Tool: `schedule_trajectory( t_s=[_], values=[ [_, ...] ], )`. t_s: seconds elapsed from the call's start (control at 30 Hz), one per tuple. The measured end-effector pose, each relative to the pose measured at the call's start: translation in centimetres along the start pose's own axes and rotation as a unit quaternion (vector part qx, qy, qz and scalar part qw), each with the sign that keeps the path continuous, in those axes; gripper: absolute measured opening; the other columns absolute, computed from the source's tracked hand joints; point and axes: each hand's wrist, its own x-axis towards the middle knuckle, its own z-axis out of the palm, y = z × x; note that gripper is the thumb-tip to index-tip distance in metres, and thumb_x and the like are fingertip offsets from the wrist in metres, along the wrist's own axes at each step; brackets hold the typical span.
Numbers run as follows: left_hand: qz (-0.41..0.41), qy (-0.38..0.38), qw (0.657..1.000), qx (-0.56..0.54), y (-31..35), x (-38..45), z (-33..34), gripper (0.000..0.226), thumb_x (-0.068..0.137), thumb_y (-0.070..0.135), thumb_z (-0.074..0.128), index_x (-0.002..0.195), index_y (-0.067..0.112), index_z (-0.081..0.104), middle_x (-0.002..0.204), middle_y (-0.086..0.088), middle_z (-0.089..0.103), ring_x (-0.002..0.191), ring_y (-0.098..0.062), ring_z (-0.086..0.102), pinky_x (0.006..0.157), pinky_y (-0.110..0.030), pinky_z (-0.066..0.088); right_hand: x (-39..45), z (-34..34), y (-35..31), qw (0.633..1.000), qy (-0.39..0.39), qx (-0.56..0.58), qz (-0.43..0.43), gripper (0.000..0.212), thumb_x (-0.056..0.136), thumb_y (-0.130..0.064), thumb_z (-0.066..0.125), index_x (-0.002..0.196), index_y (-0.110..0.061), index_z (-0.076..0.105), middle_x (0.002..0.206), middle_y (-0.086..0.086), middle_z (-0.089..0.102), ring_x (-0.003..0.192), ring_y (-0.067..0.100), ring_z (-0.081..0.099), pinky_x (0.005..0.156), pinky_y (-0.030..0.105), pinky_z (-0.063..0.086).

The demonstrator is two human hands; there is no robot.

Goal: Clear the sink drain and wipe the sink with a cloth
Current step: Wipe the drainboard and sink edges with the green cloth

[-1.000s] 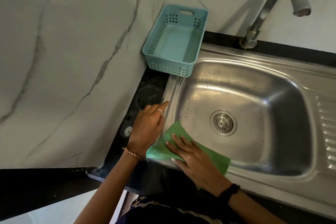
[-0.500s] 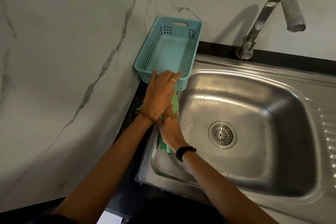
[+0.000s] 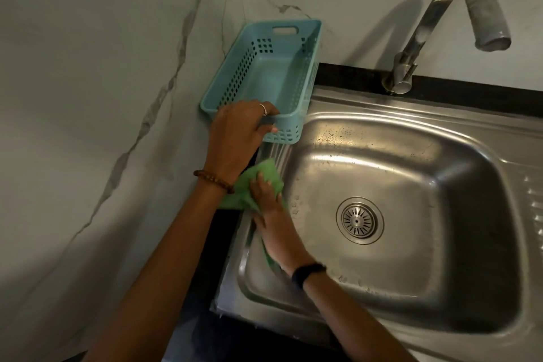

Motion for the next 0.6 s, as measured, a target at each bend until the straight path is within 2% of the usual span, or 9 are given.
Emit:
schedule_trajectory(
  t_s=[0.1,0.17,0.2,0.27,0.37,0.47,0.6],
  values=[
    [0.011,0.009,0.999,0.034,0.1,-0.3,0.4,0.021,0.078,0.016,0.067,0.097,0.008,0.068,0.092,-0.010,0.071,0.088,-0.028,0.064,0.086,-0.043,0.047,4.7,-2.9,1.0,0.997,0.041,0.058,0.022,0.053,0.096,-0.007,0.041,0.146,-0.014,0.024,0.155,0.008,0.022,0.143,0.023,0.020,0.118,0.036,0.022],
    [0.011,0.022,0.998,0.052,0.1,-0.5,0.6,0.021,0.078,0.016,0.067,0.097,0.008,0.068,0.092,-0.010,0.071,0.087,-0.029,0.064,0.087,-0.045,0.046,7.4,-4.7,2.0,0.994,0.047,0.085,0.046,0.043,0.096,-0.005,0.041,0.138,-0.010,0.038,0.143,0.018,0.039,0.131,0.032,0.039,0.111,0.044,0.035],
    [0.009,0.027,0.998,0.060,0.1,-0.6,0.8,0.021,0.078,0.015,0.067,0.097,0.009,0.067,0.093,-0.010,0.071,0.087,-0.029,0.064,0.089,-0.046,0.045,8.6,-5.6,2.7,0.994,0.047,0.084,0.054,0.039,0.095,-0.003,0.041,0.134,-0.008,0.043,0.139,0.019,0.042,0.128,0.033,0.043,0.110,0.047,0.036],
    [0.008,0.035,0.996,0.078,0.0,-0.7,1.2,0.021,0.077,0.015,0.068,0.097,0.009,0.067,0.092,-0.009,0.071,0.086,-0.029,0.063,0.092,-0.050,0.045,10.9,-7.2,4.3,0.997,0.065,0.016,0.049,0.037,0.093,-0.001,0.043,0.130,-0.007,0.049,0.142,0.020,0.040,0.131,0.033,0.038,0.114,0.052,0.027],
    [0.002,0.010,0.995,0.099,-0.4,-1.0,2.0,0.018,0.080,0.015,0.065,0.098,0.012,0.066,0.092,-0.007,0.069,0.091,-0.028,0.063,0.105,-0.049,0.033,13.6,-9.3,6.5,0.975,0.071,-0.212,-0.008,0.043,0.094,-0.011,0.044,0.137,-0.012,0.044,0.153,0.012,0.028,0.141,0.023,0.027,0.119,0.052,0.002],
    [-0.006,-0.001,0.995,0.103,-0.6,-1.3,2.7,0.015,0.082,0.014,0.063,0.097,0.012,0.065,0.091,-0.007,0.068,0.092,-0.028,0.063,0.107,-0.048,0.029,14.6,-10.5,7.7,0.950,0.063,-0.304,-0.019,0.047,0.097,-0.020,0.039,0.143,-0.017,0.033,0.157,0.005,0.021,0.142,0.017,0.026,0.119,0.049,-0.002],
    [-0.020,-0.008,0.994,0.105,-0.4,-1.5,3.2,0.014,0.082,0.011,0.062,0.096,0.010,0.064,0.091,-0.009,0.068,0.092,-0.030,0.063,0.109,-0.053,0.026,13.9,-11.9,8.8,0.939,0.080,-0.334,0.005,0.052,0.099,-0.017,0.034,0.148,-0.014,0.016,0.158,0.005,0.014,0.146,0.017,0.012,0.119,0.044,-0.004]
  ],
)
